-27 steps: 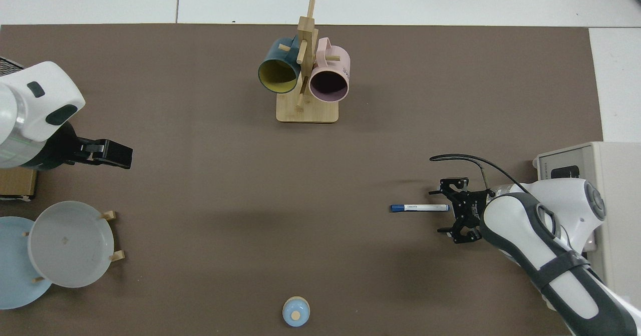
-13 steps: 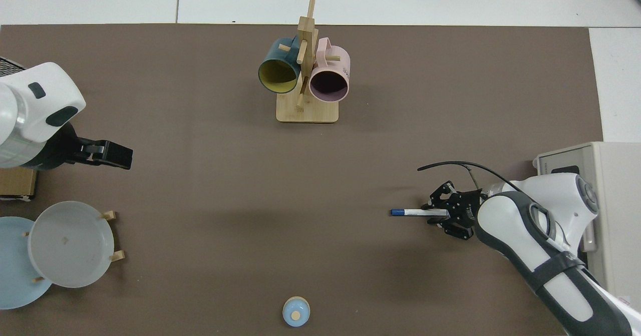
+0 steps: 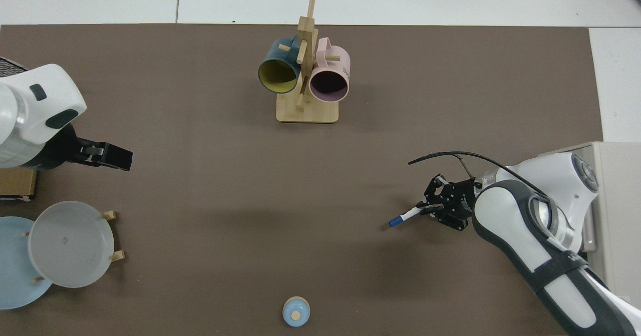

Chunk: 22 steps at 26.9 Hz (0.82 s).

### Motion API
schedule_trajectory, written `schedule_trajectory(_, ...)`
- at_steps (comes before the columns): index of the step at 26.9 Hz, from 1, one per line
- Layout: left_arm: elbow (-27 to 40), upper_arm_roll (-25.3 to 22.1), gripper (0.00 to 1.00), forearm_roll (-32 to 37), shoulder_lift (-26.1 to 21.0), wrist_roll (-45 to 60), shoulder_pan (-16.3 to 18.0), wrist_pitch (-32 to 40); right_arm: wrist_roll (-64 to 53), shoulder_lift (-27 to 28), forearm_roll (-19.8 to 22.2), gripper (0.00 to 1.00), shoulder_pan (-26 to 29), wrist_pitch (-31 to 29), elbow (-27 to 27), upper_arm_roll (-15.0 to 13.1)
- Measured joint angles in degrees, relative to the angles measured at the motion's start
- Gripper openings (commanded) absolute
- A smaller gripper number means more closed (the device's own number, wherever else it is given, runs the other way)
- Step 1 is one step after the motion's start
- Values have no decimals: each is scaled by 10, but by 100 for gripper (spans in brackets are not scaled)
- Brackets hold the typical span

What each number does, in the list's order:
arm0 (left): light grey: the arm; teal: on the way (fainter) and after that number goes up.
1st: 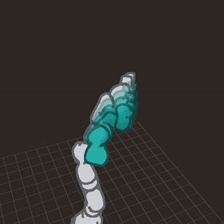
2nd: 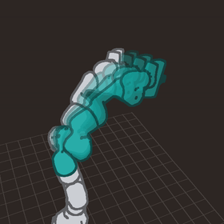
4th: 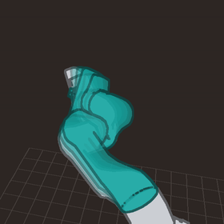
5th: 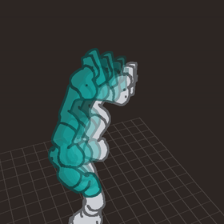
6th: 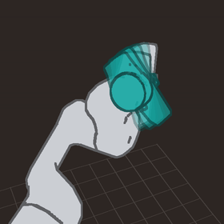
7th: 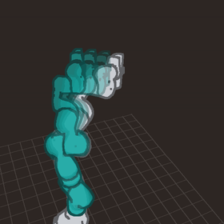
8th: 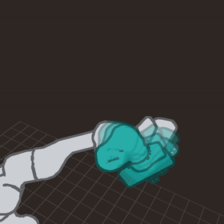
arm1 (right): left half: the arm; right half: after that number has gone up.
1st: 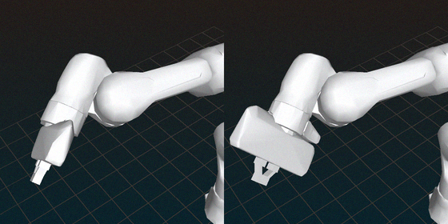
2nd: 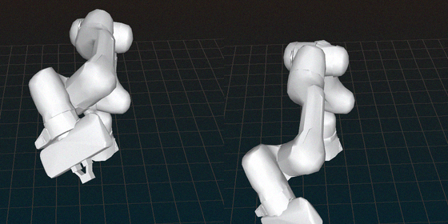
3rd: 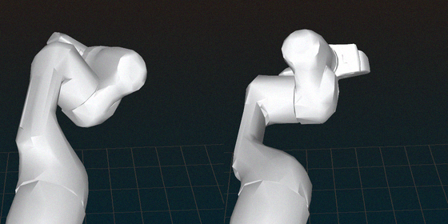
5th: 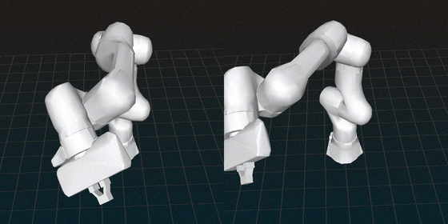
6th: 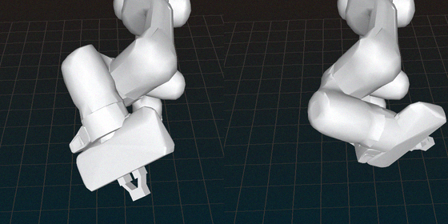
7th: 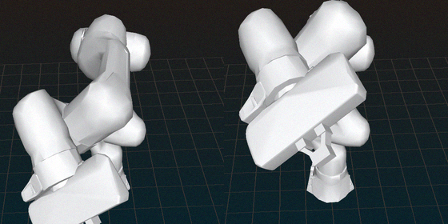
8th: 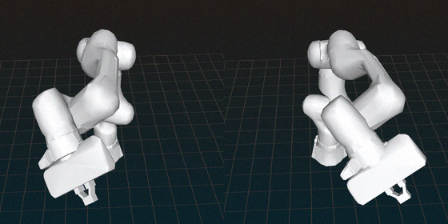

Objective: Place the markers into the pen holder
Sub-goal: 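Carry the marker to the middle while the left gripper reaches toward it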

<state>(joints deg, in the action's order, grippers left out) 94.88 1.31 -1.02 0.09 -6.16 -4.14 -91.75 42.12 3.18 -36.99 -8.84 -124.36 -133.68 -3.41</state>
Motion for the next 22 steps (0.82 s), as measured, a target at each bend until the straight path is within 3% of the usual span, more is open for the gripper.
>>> schedule_trajectory(5,0,0,100,0,0,-9,0,-2,57,0,3,0,-17,14,26,0)
schedule_trajectory(14,0,4,100,-1,0,-75,-1,-9,190,1,1,0,-39,112,133,1)
schedule_trajectory(22,0,11,100,-15,0,-210,-9,-9,215,2,-63,0,-37,172,203,0)
